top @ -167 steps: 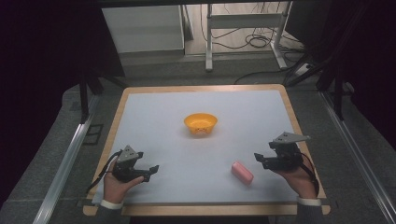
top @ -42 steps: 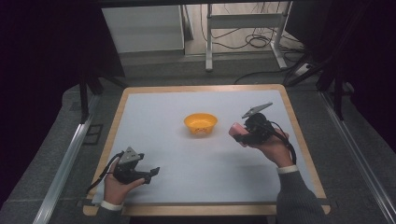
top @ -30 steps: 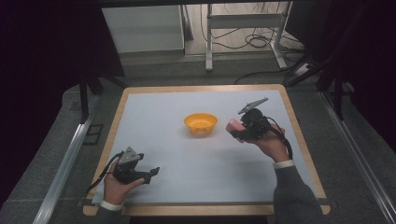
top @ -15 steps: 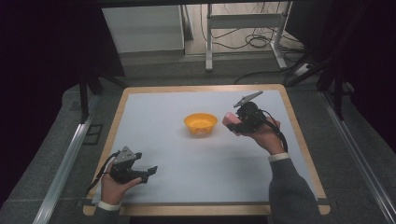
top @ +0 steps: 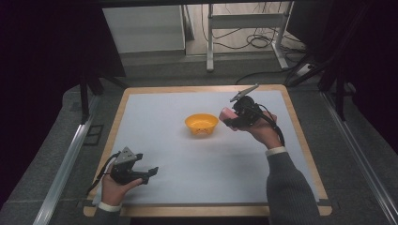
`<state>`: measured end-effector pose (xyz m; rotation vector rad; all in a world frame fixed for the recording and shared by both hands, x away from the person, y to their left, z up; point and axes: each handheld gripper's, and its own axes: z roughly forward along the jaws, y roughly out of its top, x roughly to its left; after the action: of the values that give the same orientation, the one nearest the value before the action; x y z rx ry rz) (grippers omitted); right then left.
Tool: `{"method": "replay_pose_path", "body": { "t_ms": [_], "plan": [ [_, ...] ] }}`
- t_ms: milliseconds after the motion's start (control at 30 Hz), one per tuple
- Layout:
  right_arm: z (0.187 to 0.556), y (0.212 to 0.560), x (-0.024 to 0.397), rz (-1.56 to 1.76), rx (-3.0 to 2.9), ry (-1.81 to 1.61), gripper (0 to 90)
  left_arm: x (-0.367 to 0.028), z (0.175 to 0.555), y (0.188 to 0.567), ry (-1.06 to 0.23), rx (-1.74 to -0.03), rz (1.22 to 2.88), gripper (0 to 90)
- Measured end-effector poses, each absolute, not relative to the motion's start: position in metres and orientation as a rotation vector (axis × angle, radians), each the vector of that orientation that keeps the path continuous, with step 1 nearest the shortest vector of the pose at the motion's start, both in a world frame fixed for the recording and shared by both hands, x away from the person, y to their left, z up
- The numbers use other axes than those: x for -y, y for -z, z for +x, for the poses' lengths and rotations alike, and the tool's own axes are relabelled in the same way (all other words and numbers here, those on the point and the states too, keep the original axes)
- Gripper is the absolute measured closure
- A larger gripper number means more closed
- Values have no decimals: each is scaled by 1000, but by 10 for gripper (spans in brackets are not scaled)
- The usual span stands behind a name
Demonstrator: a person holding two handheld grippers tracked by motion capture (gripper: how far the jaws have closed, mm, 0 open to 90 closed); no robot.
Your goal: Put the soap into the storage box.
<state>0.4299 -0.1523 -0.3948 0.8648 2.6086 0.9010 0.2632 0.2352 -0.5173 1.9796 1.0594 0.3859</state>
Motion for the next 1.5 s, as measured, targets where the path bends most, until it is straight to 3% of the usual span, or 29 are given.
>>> {"method": "replay_pose_path", "body": {
  "t_ms": [1500],
  "plan": [
    [472, 403, 96, 687, -2667, -839, 595, -233, 264, 519, -373, -1047, 1995, 143]
  ]
}}
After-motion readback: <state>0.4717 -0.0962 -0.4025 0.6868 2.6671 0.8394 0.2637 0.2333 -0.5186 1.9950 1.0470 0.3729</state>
